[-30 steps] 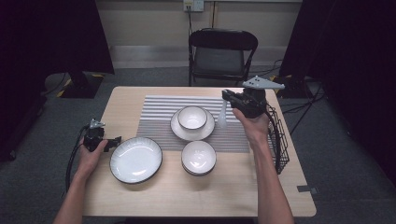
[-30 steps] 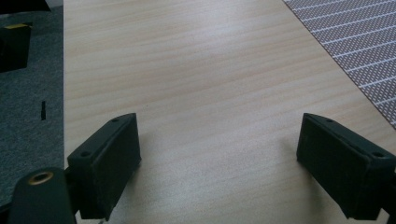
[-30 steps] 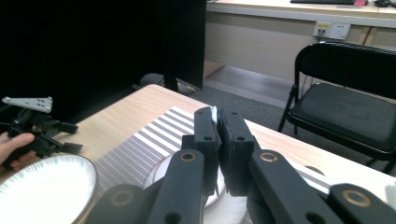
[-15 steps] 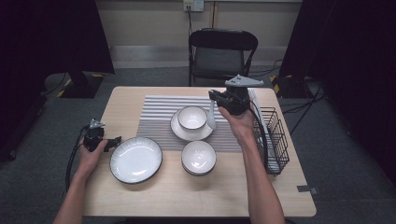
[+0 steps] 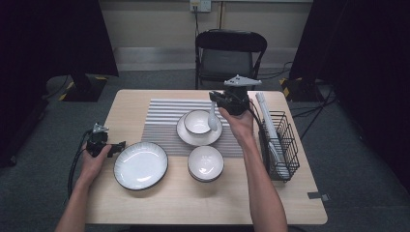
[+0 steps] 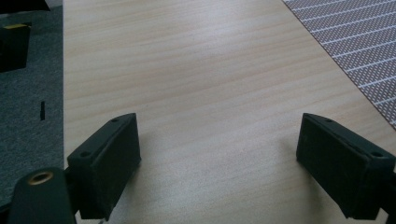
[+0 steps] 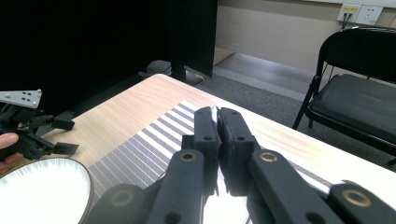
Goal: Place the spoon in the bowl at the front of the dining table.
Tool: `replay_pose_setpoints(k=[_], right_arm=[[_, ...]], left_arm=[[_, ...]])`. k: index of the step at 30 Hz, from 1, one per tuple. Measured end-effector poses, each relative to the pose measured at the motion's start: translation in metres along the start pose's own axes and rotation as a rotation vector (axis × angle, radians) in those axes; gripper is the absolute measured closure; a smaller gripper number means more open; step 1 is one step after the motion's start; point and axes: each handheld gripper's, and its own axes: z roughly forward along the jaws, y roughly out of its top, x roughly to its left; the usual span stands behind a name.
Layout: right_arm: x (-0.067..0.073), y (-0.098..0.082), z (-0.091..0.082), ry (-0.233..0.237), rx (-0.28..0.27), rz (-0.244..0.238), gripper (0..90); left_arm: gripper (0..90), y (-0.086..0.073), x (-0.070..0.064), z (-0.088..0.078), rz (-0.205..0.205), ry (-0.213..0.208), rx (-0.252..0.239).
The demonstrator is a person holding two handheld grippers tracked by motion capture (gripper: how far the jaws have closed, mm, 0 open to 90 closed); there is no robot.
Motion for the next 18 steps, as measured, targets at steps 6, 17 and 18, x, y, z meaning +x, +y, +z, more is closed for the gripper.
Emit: replay_pose_setpoints(k=[6,17,18], right_arm=[[-0.001,-0.001,0.011,0.000,0.011,0.008,86.3],[-0.005,-0.005,0.034,0.000,0.043,0.010,86.3],[-0.005,-0.006,0.036,0.000,0.044,0.010,86.3]], left_arm=[[13.1,0.000,0.000,0.000,0.000,-0.001,0.001],[13.2,0.000,0.000,0.000,0.000,-0.003,0.001],[13.3,0.000,0.000,0.000,0.000,-0.003,0.001]])
